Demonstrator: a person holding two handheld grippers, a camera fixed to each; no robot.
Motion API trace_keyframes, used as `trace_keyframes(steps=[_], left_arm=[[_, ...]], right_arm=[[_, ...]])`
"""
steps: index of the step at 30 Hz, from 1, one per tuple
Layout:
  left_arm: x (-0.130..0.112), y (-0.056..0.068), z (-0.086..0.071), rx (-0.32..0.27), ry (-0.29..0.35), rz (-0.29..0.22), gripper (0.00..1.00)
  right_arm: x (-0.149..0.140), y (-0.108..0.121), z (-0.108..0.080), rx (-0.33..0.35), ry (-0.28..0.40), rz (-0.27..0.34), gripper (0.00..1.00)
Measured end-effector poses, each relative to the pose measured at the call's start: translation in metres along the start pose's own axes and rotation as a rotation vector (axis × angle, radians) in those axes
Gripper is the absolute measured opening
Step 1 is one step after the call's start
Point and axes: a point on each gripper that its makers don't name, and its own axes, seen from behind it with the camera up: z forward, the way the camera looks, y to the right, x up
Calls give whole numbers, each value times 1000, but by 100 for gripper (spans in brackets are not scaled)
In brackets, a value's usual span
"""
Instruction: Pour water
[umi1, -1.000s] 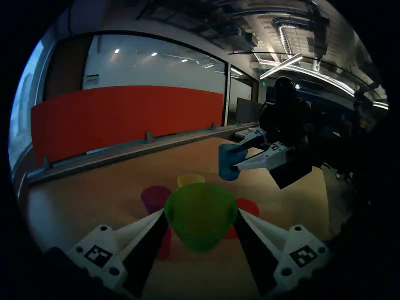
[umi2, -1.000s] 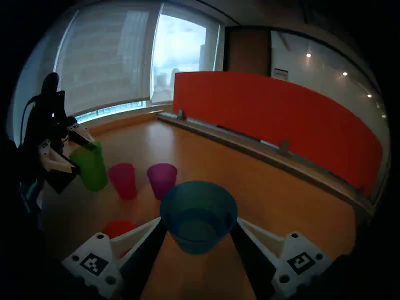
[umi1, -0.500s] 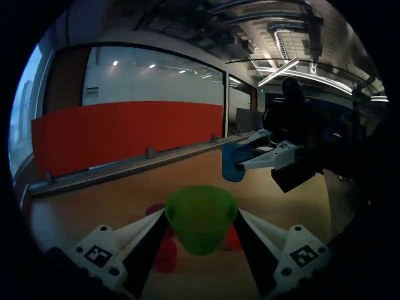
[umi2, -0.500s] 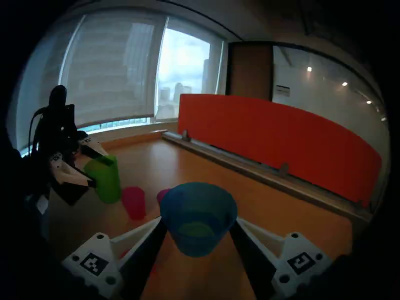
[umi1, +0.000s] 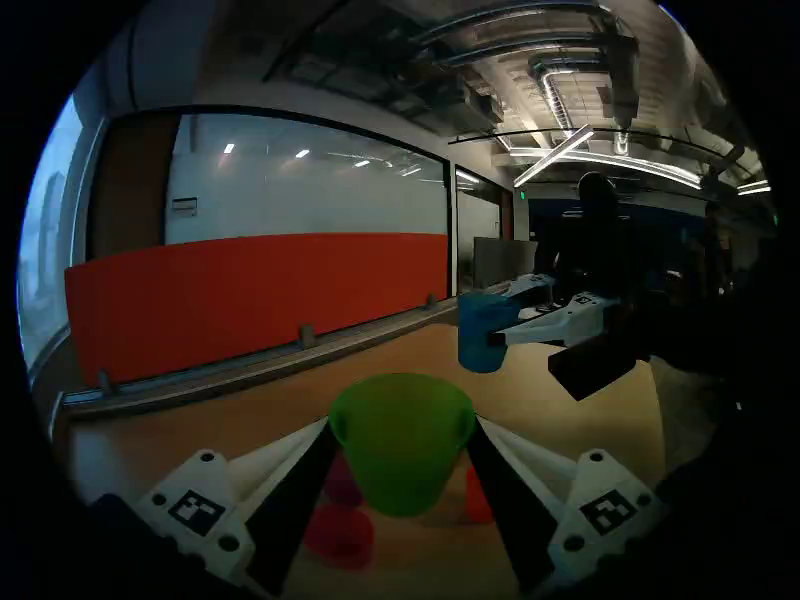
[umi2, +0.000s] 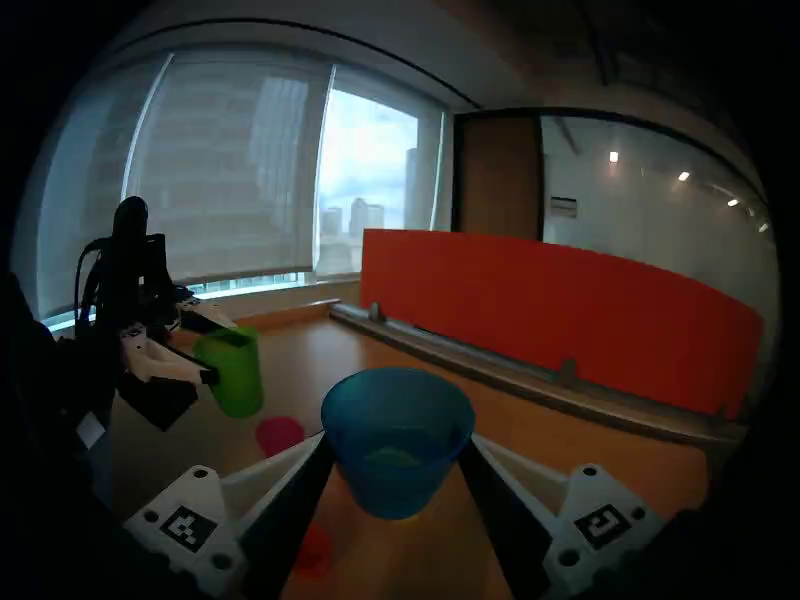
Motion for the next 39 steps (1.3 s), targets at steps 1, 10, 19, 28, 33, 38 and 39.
trace_keyframes(steps=[1, 10, 19, 28, 33, 38, 39], left_arm=[[2, 0, 0, 0, 3, 1, 88], [10, 1, 2, -12, 10, 3, 88], [14, 1, 4, -27, 14, -18, 88], [13, 3, 4, -43, 11, -17, 88], [15, 2, 6, -45, 13, -8, 88], [16, 8, 5, -59, 17, -4, 88], [16, 8, 5, -59, 17, -4, 88]], right_arm=[[2, 0, -1, 2, 6, 2, 87], [23, -3, -7, 6, 62, -1, 88], [38, -3, -12, 9, 116, -12, 88], [45, -4, -15, 11, 136, -21, 88], [45, -2, -15, 9, 136, -17, 88], [45, -2, -16, 14, 135, -15, 87], [46, -2, -16, 15, 135, -16, 87]])
